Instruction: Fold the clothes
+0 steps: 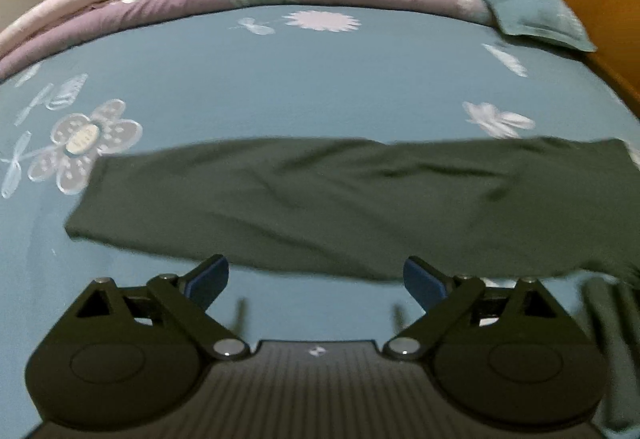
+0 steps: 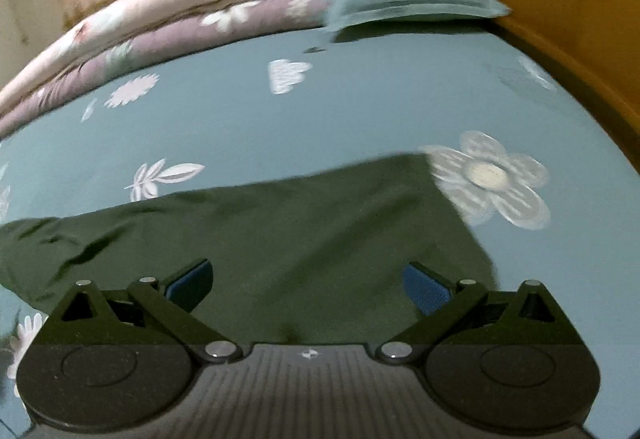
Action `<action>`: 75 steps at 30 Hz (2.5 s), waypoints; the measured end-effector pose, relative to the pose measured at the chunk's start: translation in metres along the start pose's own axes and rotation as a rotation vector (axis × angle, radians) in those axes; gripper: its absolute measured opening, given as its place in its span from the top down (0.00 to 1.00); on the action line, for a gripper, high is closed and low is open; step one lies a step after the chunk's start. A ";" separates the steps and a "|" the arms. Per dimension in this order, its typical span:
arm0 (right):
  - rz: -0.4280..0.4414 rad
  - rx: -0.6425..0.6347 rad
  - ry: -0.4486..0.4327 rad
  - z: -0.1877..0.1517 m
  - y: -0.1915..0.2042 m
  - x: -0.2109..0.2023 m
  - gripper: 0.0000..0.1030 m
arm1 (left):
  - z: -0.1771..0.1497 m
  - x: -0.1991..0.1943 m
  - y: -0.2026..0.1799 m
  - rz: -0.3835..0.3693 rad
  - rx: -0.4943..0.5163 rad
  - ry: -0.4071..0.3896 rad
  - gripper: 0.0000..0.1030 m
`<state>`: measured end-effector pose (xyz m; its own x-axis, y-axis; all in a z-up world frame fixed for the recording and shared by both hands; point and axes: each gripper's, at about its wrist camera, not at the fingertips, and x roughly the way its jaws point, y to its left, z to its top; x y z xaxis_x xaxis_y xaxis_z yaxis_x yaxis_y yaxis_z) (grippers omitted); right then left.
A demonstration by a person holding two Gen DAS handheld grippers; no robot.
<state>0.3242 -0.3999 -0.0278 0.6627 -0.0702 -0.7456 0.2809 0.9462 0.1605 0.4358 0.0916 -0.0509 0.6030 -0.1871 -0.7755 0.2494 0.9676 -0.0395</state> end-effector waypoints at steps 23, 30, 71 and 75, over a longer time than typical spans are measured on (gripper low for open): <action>0.375 0.928 -0.009 -0.168 -0.104 -0.008 0.00 | -0.069 -0.056 -0.030 -0.229 0.008 -0.018 0.08; 0.419 1.142 -0.126 -0.176 -0.120 0.005 0.00 | -0.059 -0.044 -0.044 -0.310 0.065 0.007 0.08; 0.433 0.979 -0.156 -0.191 -0.221 -0.048 0.24 | -0.069 -0.082 -0.162 -0.138 0.135 0.020 0.08; 0.472 0.936 -0.101 -0.176 -0.220 -0.019 0.23 | -0.075 -0.088 -0.171 -0.096 0.108 0.027 0.08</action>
<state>0.1280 -0.5511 -0.1626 0.8872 0.1748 -0.4270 0.3751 0.2657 0.8881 0.2833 -0.0448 -0.0227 0.5519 -0.2720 -0.7883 0.3857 0.9214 -0.0479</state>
